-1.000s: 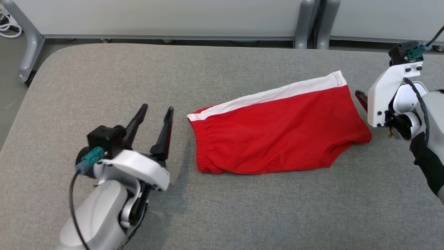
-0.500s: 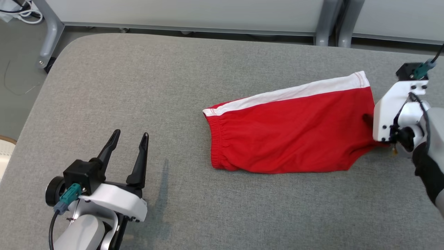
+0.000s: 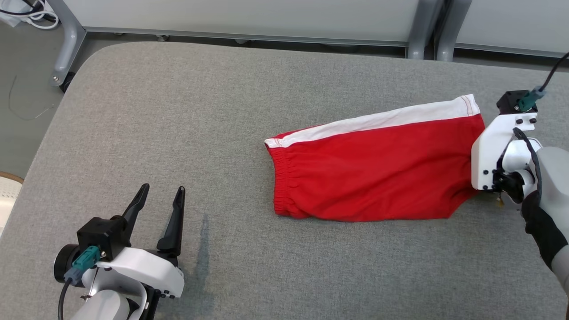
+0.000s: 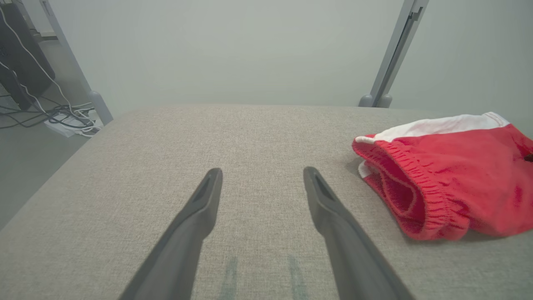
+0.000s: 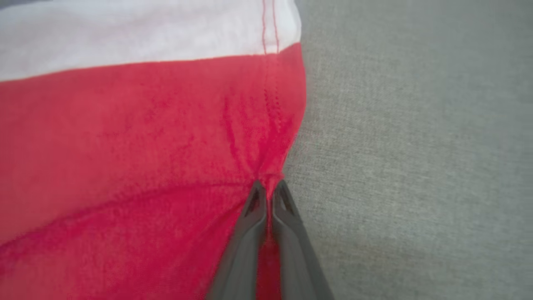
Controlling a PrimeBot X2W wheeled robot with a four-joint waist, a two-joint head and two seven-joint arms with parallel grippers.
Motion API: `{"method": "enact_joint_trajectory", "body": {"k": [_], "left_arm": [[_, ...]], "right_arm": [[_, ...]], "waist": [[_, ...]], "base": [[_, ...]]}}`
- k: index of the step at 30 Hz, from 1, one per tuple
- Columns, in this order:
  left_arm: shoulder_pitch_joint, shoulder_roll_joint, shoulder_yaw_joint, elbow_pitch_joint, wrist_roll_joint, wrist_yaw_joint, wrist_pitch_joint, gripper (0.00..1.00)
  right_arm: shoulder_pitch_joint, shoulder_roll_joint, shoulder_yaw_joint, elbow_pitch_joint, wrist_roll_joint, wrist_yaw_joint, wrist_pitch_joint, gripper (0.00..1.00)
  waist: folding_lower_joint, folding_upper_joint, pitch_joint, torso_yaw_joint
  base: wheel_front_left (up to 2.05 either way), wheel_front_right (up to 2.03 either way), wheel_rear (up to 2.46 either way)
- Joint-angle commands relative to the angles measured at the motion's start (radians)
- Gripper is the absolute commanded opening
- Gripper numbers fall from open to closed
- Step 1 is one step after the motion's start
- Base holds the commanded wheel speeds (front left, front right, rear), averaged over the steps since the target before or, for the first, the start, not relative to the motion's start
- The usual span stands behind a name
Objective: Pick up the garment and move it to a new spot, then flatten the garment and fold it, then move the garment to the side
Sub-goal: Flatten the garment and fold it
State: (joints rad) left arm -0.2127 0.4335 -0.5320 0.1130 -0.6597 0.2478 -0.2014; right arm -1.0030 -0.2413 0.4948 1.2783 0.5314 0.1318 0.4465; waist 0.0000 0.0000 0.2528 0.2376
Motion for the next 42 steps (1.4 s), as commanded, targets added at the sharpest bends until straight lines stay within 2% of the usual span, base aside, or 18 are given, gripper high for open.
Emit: {"method": "enact_joint_trajectory", "body": {"k": [1, 14, 21, 24, 31, 35, 42], "left_arm": [[0.006, 0.005, 0.008, -0.005, -0.008, 0.011, 0.003, 1.0], [0.052, -0.001, 0.011, -0.005, -0.042, 0.022, 0.007, 1.0], [0.084, -0.003, 0.009, -0.01, -0.054, 0.027, 0.005, 1.0], [0.086, -0.008, 0.003, -0.013, -0.057, 0.028, 0.008, 1.0], [0.082, -0.02, -0.014, -0.006, -0.059, 0.021, 0.015, 1.0], [0.081, -0.022, -0.019, -0.002, -0.062, 0.019, 0.017, 1.0], [0.074, -0.029, -0.026, 0.0, -0.069, 0.009, 0.017, 1.0]], "right_arm": [[0.042, -0.037, -0.013, 0.022, -0.029, -0.005, -0.019, 0.0], [0.079, -0.111, -0.158, 0.013, -0.181, -0.003, -0.195, 0.0], [0.075, -0.144, -0.186, 0.012, -0.294, -0.001, -0.253, 0.0], [0.06, -0.116, -0.186, 0.012, -0.345, -0.001, -0.267, 0.0], [0.043, 0.029, -0.142, -0.038, -0.398, -0.001, -0.241, 0.0], [0.059, 0.117, -0.103, -0.085, -0.373, -0.001, -0.199, 0.0], [0.099, 0.168, -0.022, -0.167, -0.314, -0.001, -0.111, 0.0]], "waist": [[0.0, 0.0, 0.001, -0.004], [0.0, 0.0, -0.084, -0.046], [0.0, 0.0, -0.128, -0.076], [0.0, 0.0, -0.14, -0.082], [0.0, 0.0, -0.16, -0.071], [0.0, 0.0, -0.168, -0.049], [0.0, 0.0, -0.163, -0.003]], "base": [[0.0, 0.0, 0.0], [0.0, 0.0, 0.0], [0.0, 0.0, 0.0], [0.0, 0.0, 0.0], [0.0, 0.0, 0.0], [0.0, 0.0, 0.0], [0.0, 0.0, 0.0]]}}
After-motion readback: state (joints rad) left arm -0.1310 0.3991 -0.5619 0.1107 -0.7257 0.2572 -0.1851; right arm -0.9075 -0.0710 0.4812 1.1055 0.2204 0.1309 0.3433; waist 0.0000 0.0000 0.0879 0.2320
